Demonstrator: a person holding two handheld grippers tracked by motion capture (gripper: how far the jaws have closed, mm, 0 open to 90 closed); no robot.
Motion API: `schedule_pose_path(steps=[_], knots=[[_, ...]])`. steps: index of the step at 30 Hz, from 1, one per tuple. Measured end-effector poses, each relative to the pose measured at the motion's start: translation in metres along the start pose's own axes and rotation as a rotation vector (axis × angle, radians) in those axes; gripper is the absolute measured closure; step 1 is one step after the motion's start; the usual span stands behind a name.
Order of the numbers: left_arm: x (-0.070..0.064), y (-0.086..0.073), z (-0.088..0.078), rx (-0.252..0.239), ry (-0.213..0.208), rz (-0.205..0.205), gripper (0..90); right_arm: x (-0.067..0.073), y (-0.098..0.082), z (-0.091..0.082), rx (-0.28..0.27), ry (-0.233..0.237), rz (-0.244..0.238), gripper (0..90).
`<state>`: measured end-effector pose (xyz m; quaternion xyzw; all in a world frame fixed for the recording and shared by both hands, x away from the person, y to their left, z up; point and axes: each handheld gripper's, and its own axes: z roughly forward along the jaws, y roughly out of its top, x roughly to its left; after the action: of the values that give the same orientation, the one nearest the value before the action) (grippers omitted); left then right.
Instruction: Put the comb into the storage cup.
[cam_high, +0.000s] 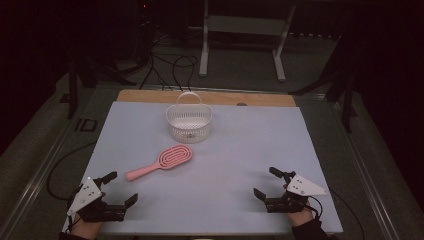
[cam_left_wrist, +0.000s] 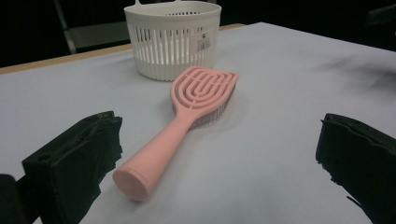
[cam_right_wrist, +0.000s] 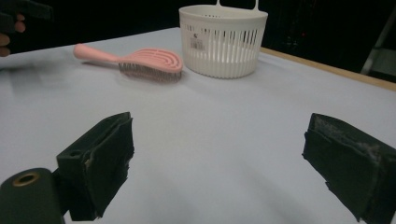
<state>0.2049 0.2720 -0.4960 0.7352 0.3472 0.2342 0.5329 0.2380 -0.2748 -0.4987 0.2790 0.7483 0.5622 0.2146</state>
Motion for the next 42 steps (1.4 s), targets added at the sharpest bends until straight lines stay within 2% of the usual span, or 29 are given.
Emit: schedule_pose_path(steps=[15, 19, 25, 30, 38, 42], knots=[[-0.002, 0.002, 0.001, -0.011, -0.012, 0.003, 0.0, 0.004, 0.002, -0.003, -0.008, -0.017, -0.028, 8.8], [-0.003, 0.004, 0.001, -0.015, -0.014, 0.005, 0.0, 0.004, 0.003, -0.003, -0.012, -0.026, -0.020, 8.8], [-0.004, 0.007, 0.000, -0.017, -0.016, 0.007, 0.0, 0.003, 0.005, -0.007, -0.020, -0.061, -0.018, 9.0], [-0.006, 0.009, 0.001, -0.002, -0.036, 0.011, 0.0, 0.003, 0.005, -0.007, -0.022, -0.050, -0.011, 9.0], [-0.007, 0.016, -0.001, -0.010, -0.059, 0.008, 0.0, 0.005, 0.005, -0.006, -0.021, -0.042, -0.013, 9.0], [-0.009, 0.018, -0.001, 0.001, -0.063, 0.024, 0.0, 0.006, 0.006, -0.007, -0.026, -0.041, -0.012, 9.0]])
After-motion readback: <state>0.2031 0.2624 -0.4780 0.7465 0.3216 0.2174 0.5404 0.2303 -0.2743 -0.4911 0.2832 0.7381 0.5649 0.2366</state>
